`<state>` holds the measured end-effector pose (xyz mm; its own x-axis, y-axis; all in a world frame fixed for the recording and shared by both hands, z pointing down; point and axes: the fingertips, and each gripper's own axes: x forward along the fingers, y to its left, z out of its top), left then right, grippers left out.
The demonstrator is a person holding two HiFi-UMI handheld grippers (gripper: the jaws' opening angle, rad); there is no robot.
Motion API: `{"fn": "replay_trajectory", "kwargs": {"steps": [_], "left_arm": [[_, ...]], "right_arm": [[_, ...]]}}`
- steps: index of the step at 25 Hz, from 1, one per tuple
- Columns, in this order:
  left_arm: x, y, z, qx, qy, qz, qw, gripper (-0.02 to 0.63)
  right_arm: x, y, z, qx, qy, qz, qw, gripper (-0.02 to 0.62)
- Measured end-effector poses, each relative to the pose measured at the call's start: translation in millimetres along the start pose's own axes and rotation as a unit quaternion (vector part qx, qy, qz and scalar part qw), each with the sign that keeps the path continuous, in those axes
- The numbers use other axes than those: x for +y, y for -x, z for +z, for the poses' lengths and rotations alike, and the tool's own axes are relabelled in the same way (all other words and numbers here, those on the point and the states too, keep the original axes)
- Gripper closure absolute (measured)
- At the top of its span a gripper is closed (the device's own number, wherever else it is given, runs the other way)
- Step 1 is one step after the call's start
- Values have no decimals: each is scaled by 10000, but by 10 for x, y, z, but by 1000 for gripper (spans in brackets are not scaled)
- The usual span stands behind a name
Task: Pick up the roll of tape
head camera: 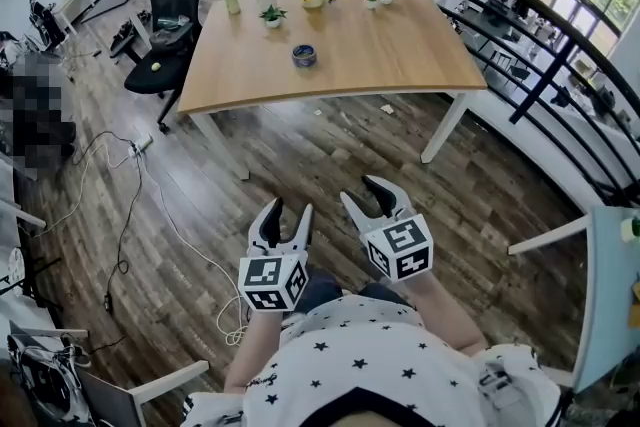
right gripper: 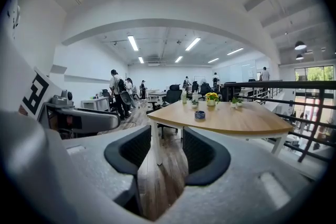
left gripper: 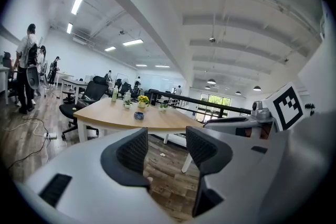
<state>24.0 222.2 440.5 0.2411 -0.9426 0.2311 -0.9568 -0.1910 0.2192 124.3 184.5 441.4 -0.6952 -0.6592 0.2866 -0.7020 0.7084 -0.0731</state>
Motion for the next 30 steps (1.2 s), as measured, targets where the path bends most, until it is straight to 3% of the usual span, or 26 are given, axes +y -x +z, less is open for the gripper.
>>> {"fn": "replay_trajectory", "kwargs": {"steps": [5,16,30], "left_arm": [[-1,-51,-16,9,31,44,10000,396],[145,-278,23,-4,140,115,9998,396],[737,-1201,279,135,115,-20,9998,396]], "right_arm": [[-55,-31,-35,47,-31,60,10000,397],[-227,-249,-19,111,-114,-14,9999,394],[-781,-1236,268,112,-229,-171,9995,394]]}}
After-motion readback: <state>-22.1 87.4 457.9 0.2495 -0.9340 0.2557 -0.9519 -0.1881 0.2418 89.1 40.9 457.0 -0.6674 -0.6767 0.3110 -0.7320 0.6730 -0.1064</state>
